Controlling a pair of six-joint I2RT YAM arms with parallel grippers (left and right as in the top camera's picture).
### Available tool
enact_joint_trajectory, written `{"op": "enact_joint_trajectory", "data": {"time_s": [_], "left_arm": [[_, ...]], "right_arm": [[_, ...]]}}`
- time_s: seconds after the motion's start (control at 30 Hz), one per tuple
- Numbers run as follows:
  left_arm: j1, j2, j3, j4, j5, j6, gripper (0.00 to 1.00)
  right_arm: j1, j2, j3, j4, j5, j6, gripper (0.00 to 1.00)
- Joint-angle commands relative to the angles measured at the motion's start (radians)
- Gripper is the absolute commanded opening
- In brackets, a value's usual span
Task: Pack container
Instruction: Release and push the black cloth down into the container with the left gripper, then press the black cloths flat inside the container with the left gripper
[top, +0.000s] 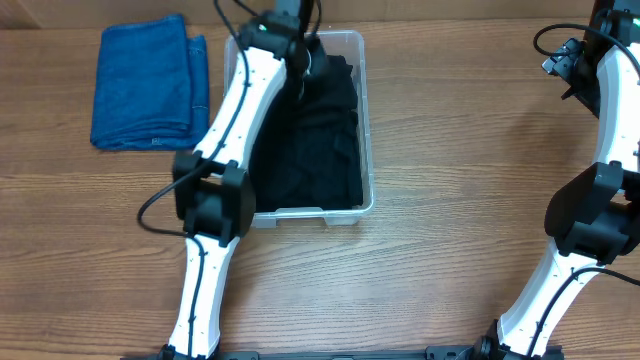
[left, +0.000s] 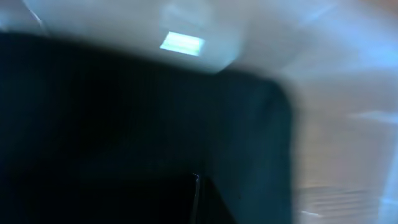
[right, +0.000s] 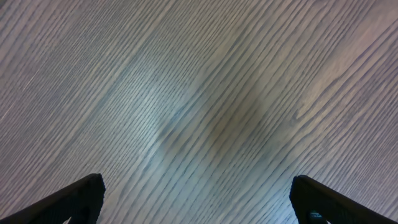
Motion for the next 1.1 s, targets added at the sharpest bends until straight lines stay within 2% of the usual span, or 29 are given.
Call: {"op": "enact_joint_trajectory", "data": {"time_s": [0.0,0.13,0.23,0.5,0.67,0.83,1.07], "left_arm": [[-0.018,0.059,0.009,-0.036,0.031,0.072,0.04],[-0.018,0.089,0.009,-0.058,0.030,0.072,0.04],[-0.014,0.066,0.013,-0.017,0.030,0.086,0.04],[0.008,-0.114,0.075,-0.055,0.016,0.187,0.04],[0.011,-0.208,0.075,-0.160,-0.014,0.228,0.04],[0.011,-0.171,0.067,-0.314,-0.073,0.228,0.04],[0.024,-0.043,0.021,-0.259,-0.085,0.228,0.04]], "right_arm": [[-0.004,-0.002,0.001,0.006,0.013,0.005,1.00],[-0.004,-0.002,0.001,0.006,0.013,0.005,1.00],[-0.004,-0.002,0.001,0.006,0.013,0.005,1.00],[-0.004,-0.002,0.001,0.006,0.013,0.005,1.00],[-0.004,-0.002,0.002,0.006,0.013,0.005,1.00],[-0.004,-0.002,0.002,0.006,0.013,0.005,1.00],[-0.004,-0.002,0.001,0.006,0.013,0.005,1.00]]}}
